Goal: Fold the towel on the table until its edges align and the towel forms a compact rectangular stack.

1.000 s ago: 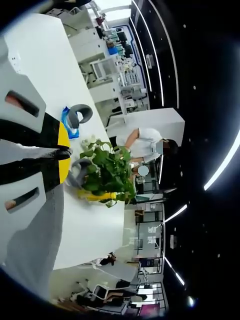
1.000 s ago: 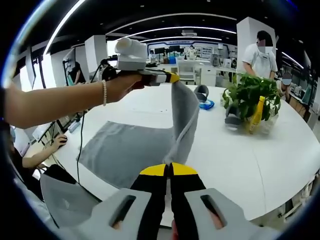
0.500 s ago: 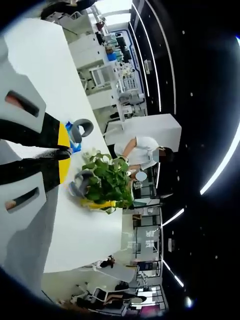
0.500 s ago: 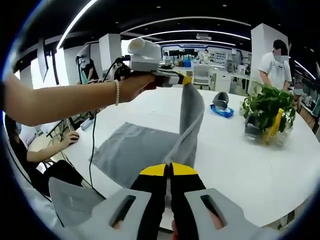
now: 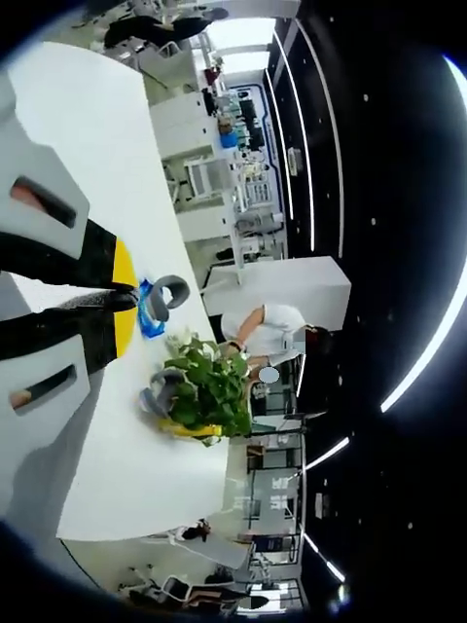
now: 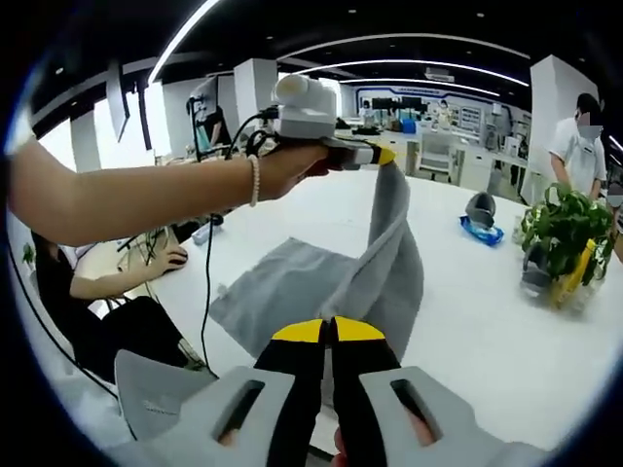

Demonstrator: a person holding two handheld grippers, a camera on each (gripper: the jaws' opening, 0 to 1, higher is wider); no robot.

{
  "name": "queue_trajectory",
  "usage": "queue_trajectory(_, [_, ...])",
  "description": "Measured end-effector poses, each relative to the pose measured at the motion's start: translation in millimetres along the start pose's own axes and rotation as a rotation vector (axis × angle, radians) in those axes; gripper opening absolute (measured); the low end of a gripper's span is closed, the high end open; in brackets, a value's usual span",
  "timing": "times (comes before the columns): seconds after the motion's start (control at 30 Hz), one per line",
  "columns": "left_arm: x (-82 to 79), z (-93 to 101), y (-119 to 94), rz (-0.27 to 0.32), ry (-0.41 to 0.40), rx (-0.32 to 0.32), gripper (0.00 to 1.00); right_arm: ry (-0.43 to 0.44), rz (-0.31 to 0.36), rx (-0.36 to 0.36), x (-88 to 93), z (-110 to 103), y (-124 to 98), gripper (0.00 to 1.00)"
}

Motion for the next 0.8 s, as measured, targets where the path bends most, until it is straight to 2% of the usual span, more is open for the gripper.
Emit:
queue_trajectory(0.2, [3.8, -10.9, -10, -0.002, 0.036, -0.014, 0.06, -0.018, -0.01, -0.021, -3.7, -14, 9, 0.0])
queue_trajectory(0.8, [20.6, -45.2, -29, -0.006, 0.022, -0.026, 0.06, -0.01, -0.013, -0.063, -11.4, -49, 31, 0.0])
Point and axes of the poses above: the point that each gripper's makers call its tool centre point, and the gripper's own axes: y roughly forward along the fingers, z roughly to its right, x roughly out of its underside, the point moved 10 cm from there along -y, roughly backward along the fingers, and after that the axes turned 4 degrees about -z, right-handed, at the moved point
